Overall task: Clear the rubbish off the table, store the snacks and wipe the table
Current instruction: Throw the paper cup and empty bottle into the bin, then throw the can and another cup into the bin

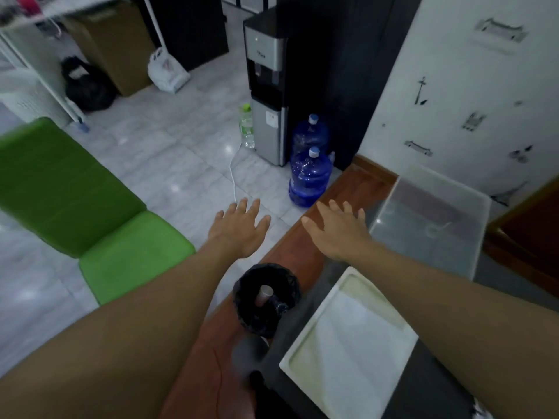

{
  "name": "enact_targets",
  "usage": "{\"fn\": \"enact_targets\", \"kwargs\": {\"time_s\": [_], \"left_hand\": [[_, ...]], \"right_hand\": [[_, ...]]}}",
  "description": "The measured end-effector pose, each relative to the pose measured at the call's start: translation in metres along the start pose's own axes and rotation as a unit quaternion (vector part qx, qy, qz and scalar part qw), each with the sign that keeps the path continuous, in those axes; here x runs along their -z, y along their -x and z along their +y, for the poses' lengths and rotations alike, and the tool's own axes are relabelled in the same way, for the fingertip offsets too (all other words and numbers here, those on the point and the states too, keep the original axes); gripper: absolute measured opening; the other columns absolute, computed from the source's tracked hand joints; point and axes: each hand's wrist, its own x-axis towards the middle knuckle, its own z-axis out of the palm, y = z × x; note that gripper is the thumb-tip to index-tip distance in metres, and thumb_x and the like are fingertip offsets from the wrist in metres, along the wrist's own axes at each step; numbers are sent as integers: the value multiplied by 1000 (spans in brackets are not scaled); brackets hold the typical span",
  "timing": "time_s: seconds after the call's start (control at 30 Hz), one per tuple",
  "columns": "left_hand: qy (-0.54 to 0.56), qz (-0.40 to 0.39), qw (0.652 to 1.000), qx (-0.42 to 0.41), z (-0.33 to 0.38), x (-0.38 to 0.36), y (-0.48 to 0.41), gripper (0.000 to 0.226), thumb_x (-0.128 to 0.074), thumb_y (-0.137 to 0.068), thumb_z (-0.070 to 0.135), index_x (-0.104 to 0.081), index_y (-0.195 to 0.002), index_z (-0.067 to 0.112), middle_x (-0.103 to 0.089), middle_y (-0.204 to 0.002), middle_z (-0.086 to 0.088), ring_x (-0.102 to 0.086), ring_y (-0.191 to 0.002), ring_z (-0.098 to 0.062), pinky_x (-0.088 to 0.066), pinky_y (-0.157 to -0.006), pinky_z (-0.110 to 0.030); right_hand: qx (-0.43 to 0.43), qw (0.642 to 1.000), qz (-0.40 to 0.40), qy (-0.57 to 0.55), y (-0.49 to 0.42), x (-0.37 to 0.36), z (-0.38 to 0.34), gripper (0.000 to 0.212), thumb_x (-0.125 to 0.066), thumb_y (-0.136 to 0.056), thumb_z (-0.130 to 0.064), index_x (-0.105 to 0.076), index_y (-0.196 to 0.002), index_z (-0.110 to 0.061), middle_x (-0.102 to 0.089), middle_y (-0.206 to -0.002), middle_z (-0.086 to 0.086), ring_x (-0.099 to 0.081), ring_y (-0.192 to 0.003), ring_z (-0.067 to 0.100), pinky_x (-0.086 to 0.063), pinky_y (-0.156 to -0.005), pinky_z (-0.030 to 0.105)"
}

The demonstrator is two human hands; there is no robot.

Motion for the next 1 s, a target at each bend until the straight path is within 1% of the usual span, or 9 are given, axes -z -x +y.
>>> {"fn": "enact_targets", "kwargs": {"time_s": [0.23, 0.37, 0.5, 0.6, 0.7, 0.87, 1.0], "left_hand": [[-3, 44, 998, -44, 73, 24, 34, 66, -16, -101, 57, -10, -158, 23, -11, -165, -8, -13, -151, -28, -15, -121, -50], [-22, 72, 994, -85, 120, 32, 49, 66, -18, -101, 56, -14, -157, 22, -16, -164, -9, -18, -149, -29, -19, -119, -52], [-23, 90, 987, -129, 176, 38, 61, 66, -19, -100, 55, -13, -157, 22, -18, -164, -8, -19, -149, -28, -20, -119, -53], [-25, 92, 982, -161, 222, 38, 69, 66, -20, -101, 54, -12, -158, 22, -15, -164, -8, -17, -150, -29, -18, -120, -51], [-38, 87, 976, -194, 267, 32, 80, 66, -20, -102, 53, -10, -158, 22, -14, -164, -8, -15, -150, -28, -15, -121, -50], [-43, 75, 964, -250, 334, 9, 99, 66, -19, -102, 55, -9, -158, 22, -13, -165, -8, -14, -151, -28, -14, -122, -49], [-40, 63, 955, -286, 373, -8, 112, 66, -20, -102, 55, -9, -158, 23, -14, -165, -8, -15, -151, -27, -14, -122, -49]], "right_hand": [[-23, 998, 64, -16, 57, 48, 46, 73, -22, -100, -67, -20, -160, -25, -14, -168, 6, -7, -154, 33, -1, -122, 58], [-45, 992, 109, -37, 91, 65, 88, 73, -22, -100, -67, -21, -160, -25, -15, -168, 6, -7, -154, 32, -1, -123, 56], [-74, 986, 136, -62, 125, 79, 138, 72, -26, -100, -65, -21, -160, -26, -14, -168, 5, -7, -154, 32, -2, -123, 55], [-101, 979, 163, -61, 151, 87, 178, 74, -25, -98, -68, -24, -158, -25, -21, -166, 6, -13, -153, 31, -6, -122, 57], [-131, 972, 186, -60, 182, 91, 215, 73, -26, -99, -67, -28, -156, -22, -28, -162, 7, -21, -150, 32, -11, -120, 59], [-189, 960, 188, -89, 229, 87, 272, 73, -26, -100, -66, -22, -159, -23, -20, -166, 6, -11, -153, 34, -7, -122, 60], [-222, 949, 195, -108, 259, 76, 307, 72, -28, -100, -65, -22, -159, -24, -17, -167, 6, -10, -153, 34, -7, -121, 59]]}}
